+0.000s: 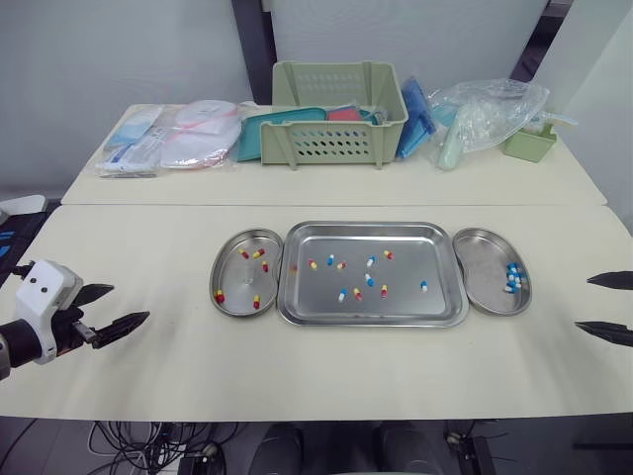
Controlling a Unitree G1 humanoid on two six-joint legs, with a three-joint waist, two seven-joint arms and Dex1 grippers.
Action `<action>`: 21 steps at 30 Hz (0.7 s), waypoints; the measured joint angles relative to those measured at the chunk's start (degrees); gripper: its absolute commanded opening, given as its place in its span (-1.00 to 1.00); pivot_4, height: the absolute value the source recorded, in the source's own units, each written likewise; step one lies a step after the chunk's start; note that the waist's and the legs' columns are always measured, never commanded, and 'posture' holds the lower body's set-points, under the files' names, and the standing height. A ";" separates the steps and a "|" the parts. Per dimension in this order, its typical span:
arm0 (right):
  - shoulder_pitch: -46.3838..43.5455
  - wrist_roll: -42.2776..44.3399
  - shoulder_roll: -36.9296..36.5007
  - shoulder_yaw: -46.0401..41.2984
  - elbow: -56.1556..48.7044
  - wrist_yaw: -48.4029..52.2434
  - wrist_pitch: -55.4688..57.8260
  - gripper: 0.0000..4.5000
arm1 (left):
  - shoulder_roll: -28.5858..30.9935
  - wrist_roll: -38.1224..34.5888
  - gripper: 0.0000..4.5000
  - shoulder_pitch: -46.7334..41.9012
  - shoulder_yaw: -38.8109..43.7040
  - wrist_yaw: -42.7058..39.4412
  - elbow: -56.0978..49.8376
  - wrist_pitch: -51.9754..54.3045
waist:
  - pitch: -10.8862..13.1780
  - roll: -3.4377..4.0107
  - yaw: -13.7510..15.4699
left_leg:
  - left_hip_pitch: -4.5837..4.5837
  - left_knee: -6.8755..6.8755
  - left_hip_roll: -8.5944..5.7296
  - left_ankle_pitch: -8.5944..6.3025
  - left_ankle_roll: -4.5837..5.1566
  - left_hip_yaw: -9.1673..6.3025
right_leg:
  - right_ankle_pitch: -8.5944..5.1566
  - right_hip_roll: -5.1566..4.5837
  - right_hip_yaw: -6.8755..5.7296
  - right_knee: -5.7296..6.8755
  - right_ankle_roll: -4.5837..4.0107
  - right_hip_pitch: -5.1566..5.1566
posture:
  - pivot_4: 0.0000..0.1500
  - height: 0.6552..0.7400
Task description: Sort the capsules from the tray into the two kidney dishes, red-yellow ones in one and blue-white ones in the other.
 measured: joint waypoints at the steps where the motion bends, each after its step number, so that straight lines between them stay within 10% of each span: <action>1: 0.00 0.00 0.00 0.00 0.00 0.00 0.00 1.00 | 0.00 0.00 0.98 0.00 0.00 0.00 0.00 0.00 | 0.00 0.00 0.00 | 0.00 0.00 0.00 0.00 0.00 0.00 | 0.00 0.00 0.00 0.00 0.00 0.00 | 1.00 1.00; 21: 1.77 -0.45 0.61 -0.19 -1.08 -0.16 -2.66 1.00 | -0.04 -2.89 0.98 -2.28 -1.05 -1.91 0.76 2.35 | 0.00 0.00 -0.01 | 0.01 0.01 0.00 0.00 0.00 0.00 | 0.00 0.00 0.00 0.01 0.00 0.01 | 1.00 1.00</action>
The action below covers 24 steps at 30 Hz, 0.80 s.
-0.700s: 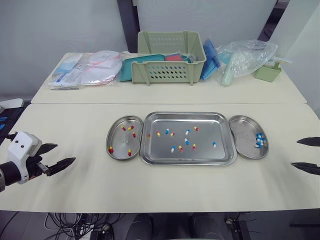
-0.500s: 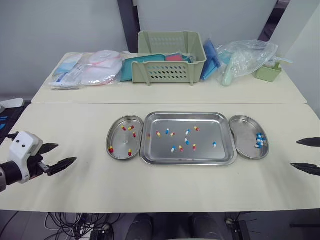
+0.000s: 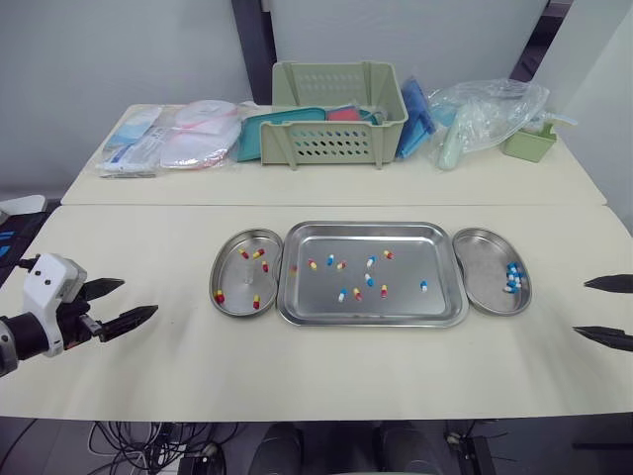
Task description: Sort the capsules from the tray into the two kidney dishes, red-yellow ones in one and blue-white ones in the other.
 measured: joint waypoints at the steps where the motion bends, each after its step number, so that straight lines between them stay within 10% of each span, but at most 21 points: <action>1: -0.01 -0.02 0.08 0.00 0.04 -0.07 -0.47 1.00 | 0.00 -0.18 0.98 0.01 0.00 -0.14 0.00 0.00 | 0.00 0.00 0.00 | 0.00 0.00 0.00 0.00 0.00 0.00 | 0.00 0.00 0.00 0.00 0.00 0.00 | 1.00 1.00; 24: 4.74 -0.14 0.12 -4.65 1.71 -2.25 1.47 1.00 | 1.81 0.41 0.98 -0.49 0.00 -3.48 4.97 -1.24 | 0.00 0.02 -0.04 | 0.05 0.00 0.00 0.00 0.00 0.01 | 0.00 0.01 0.01 0.02 0.00 0.04 | 1.00 1.00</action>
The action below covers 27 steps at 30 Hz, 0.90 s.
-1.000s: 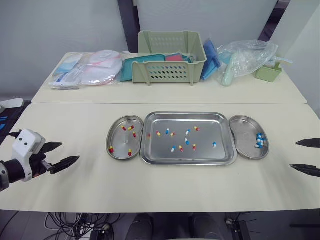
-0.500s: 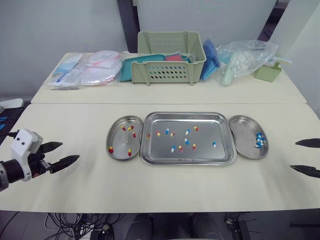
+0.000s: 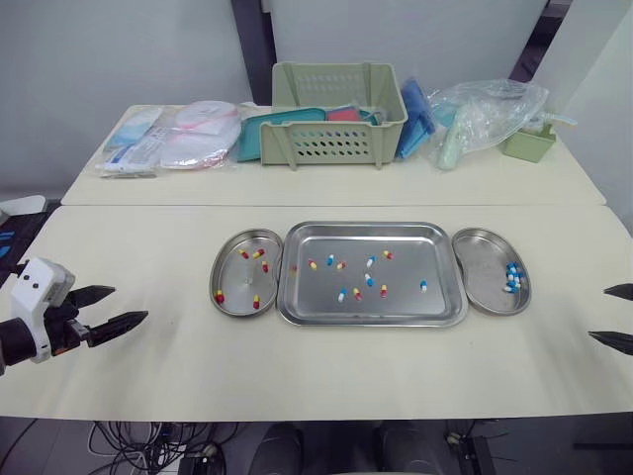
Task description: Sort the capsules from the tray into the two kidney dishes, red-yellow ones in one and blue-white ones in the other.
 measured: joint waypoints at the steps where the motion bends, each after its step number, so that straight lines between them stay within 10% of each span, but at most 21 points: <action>1: 0.51 -0.10 0.09 -0.30 0.02 -0.04 -0.30 1.00 | 0.00 0.10 0.98 -0.02 0.00 -0.12 0.32 -0.41 | 0.00 0.00 0.00 | 0.00 0.00 0.00 0.00 0.00 0.00 | 0.00 0.00 0.00 0.00 0.00 0.00 | 1.00 1.00; 13: 11.38 3.42 12.29 -7.55 -21.20 -2.19 -0.67 1.00 | -4.84 -1.19 0.98 4.42 0.67 -0.02 -2.01 -5.86 | -0.02 -0.01 0.04 | 0.05 -0.01 0.03 0.00 0.00 -0.03 | 0.00 0.02 0.00 0.01 0.00 0.08 | 1.00 1.00; 27: 7.62 5.73 30.36 15.93 -47.17 -21.84 2.58 1.00 | -8.55 -5.00 0.98 14.38 6.80 5.53 -16.54 1.39 | -0.17 -0.29 0.63 | 0.45 -0.02 0.04 0.00 -0.01 -0.11 | -0.01 0.00 -0.06 -0.06 -0.01 0.49 | 1.00 1.00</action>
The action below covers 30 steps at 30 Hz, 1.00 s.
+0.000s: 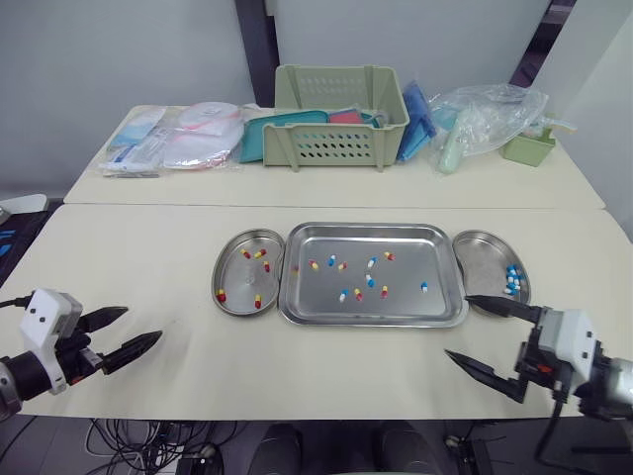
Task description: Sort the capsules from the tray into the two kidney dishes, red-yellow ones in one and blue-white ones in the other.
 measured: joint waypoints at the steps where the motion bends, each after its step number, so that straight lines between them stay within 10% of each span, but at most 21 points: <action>1: 0.03 -0.56 0.00 1.13 0.04 -0.15 0.00 1.00 | 0.00 0.00 0.98 0.39 0.52 0.59 -0.55 0.49 | 0.00 0.01 0.07 | 0.04 -0.01 -0.01 0.00 0.00 0.01 | 0.00 0.00 0.01 0.00 0.00 0.03 | 1.00 1.00; 19: -1.53 -6.06 0.07 10.23 3.17 -3.36 -2.69 1.00 | 0.32 -2.54 0.98 -3.11 -5.35 -4.31 -13.86 0.93 | -0.02 -0.03 0.74 | 0.12 -0.01 -0.02 0.00 0.00 0.03 | 0.00 0.00 0.01 -0.05 0.00 0.15 | 1.00 1.00; 30: -2.13 -6.14 0.03 11.67 2.49 -5.18 -1.27 1.00 | 1.87 6.96 0.98 -32.67 -29.25 -9.61 -3.09 -7.00 | -0.01 -0.03 0.72 | 0.18 0.01 -0.04 0.00 0.00 -0.03 | 0.00 0.05 -0.04 -0.02 0.00 0.20 | 1.00 1.00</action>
